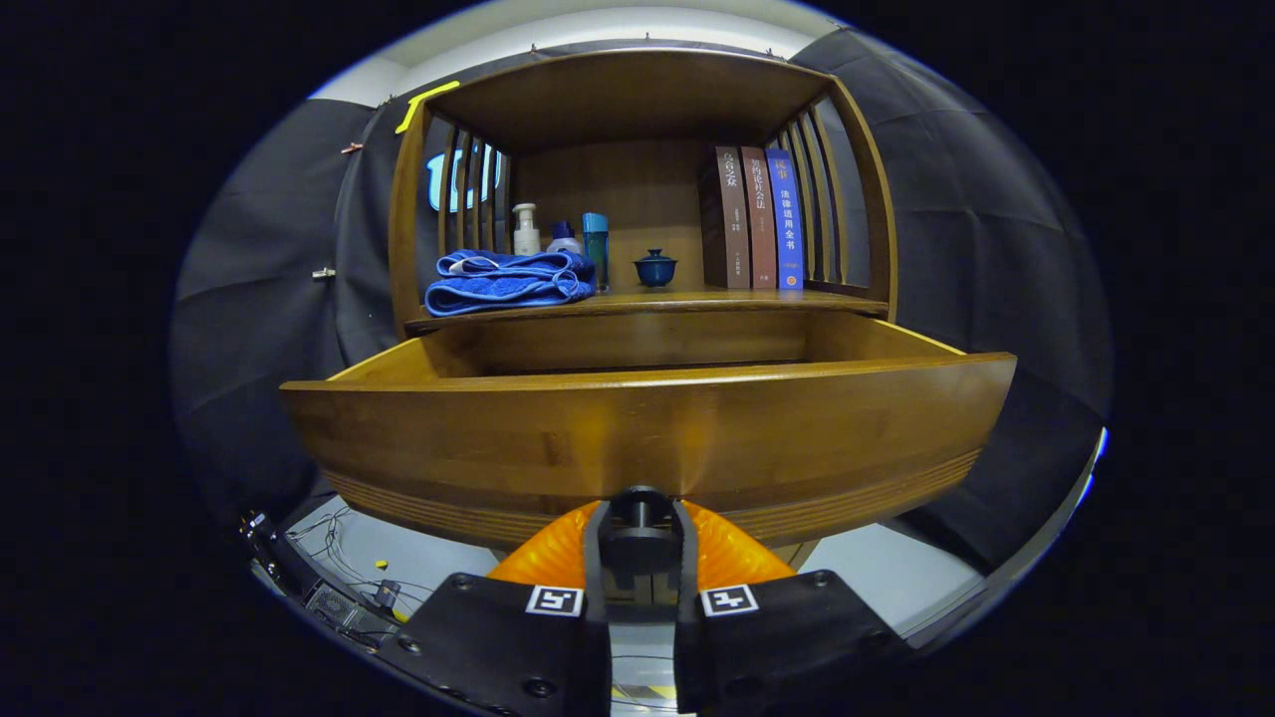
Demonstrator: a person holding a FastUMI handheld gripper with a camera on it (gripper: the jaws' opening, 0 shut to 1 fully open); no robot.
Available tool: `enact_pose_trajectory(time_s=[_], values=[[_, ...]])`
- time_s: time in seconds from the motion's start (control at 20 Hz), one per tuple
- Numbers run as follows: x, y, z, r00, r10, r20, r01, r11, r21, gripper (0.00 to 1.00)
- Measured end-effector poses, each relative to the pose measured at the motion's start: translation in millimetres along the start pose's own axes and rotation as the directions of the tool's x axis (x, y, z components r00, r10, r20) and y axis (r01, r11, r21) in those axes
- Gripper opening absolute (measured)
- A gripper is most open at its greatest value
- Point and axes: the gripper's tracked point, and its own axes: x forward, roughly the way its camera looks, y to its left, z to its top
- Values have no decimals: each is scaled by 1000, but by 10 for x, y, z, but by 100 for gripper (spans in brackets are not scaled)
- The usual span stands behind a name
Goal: Pull open the drawer, take out the items inside it, and place them on the countertop above the cabinet.
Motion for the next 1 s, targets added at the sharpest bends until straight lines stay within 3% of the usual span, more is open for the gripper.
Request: enact_pose_trajectory(time_s=[0.5, 0.65, 0.85, 1.0], values=[[-10, 11, -8, 1000, -7, -3, 7, 1000, -5, 28], [-32, -2, -1, 1000, 4, -7, -4, 1000, 0, 46], [-207, -80, 192, 1000, 2, 19, -2, 1000, -8, 99], [-391, -29, 507, 998, 52, 35, -53, 998, 18, 99]])
